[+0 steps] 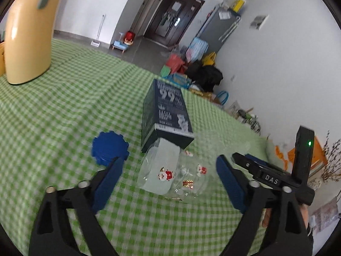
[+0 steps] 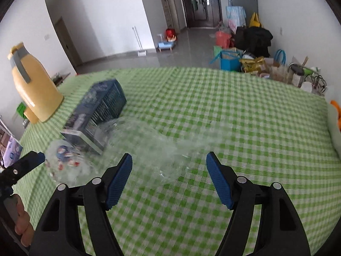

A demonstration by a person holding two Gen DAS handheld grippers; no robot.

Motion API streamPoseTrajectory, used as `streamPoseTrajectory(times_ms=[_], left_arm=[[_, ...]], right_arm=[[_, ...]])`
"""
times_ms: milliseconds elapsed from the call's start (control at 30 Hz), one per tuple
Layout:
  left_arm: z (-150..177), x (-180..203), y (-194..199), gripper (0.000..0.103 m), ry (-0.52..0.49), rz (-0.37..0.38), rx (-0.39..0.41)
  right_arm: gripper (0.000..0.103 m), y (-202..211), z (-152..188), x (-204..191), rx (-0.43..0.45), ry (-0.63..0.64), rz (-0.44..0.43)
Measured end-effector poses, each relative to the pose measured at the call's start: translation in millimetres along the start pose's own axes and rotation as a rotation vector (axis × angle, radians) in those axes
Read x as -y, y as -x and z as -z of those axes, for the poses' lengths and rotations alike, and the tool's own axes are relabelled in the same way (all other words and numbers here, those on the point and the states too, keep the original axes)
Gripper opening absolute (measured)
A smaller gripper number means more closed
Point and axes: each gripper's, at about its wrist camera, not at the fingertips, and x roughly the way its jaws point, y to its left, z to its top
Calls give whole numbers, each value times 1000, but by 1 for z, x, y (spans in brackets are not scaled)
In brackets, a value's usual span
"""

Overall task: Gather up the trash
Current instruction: 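Grasp the clear plastic cup with the left tool while the right tool grasps the clear plastic wrap, then carry the cup and plastic wrap to the box and open the right tool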

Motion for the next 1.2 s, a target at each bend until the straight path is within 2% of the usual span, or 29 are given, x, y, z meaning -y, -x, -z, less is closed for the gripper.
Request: streamPoseTrajectory(times_ms=[33,67,100,133,167,233,367,400,433,500,633,700,833,933,1000,1067,1200], left_arm=[[2,0,-6,52,-4,-12,-23],[3,1,-10,38,-4,-16,-43],[4,1,-8,27,-3,-8,-35],[4,0,-7,19,-1,-4,-23],[5,-1,-4,18,10,12,-36],[6,-2,5,12,34,27,-57],[8,8,35,0,17,52,-25],[9,10,45,0,18,51,-19],[10,12,57,0,13,19,-3],[13,15,83,0,14,22,16],[23,14,161,0,19,20,125],[32,9,201,0,17,-16,175],[72,-25,306,0,31,-131,286],[120,-61,388,0,32,-283,367],[148,-88,434,0,71,-366,379],[188,-119,484,0,145,-481,391],[247,-157,555,0,256,-608,415]], right_arm=[[55,-4,1,-1,-7,1,-12],[36,-9,1,0,-15,-1,-21],[31,-14,2,-1,-23,-11,-23],[15,-18,3,-1,-28,-15,-28],[6,-19,4,-1,-34,-15,-42],[5,-18,6,1,-23,-30,-60],[4,15,9,2,39,-41,-74],[4,27,9,1,57,-42,-76],[4,41,9,0,78,-37,-80],[4,64,9,-8,112,-12,-85],[4,111,17,-38,160,83,-111],[4,130,24,-58,175,128,-120],[4,147,38,-119,176,237,-196],[4,155,60,-184,160,351,-278],[4,158,74,-226,147,414,-329],[4,158,92,-274,128,484,-389],[4,159,143,-377,64,639,-527]])
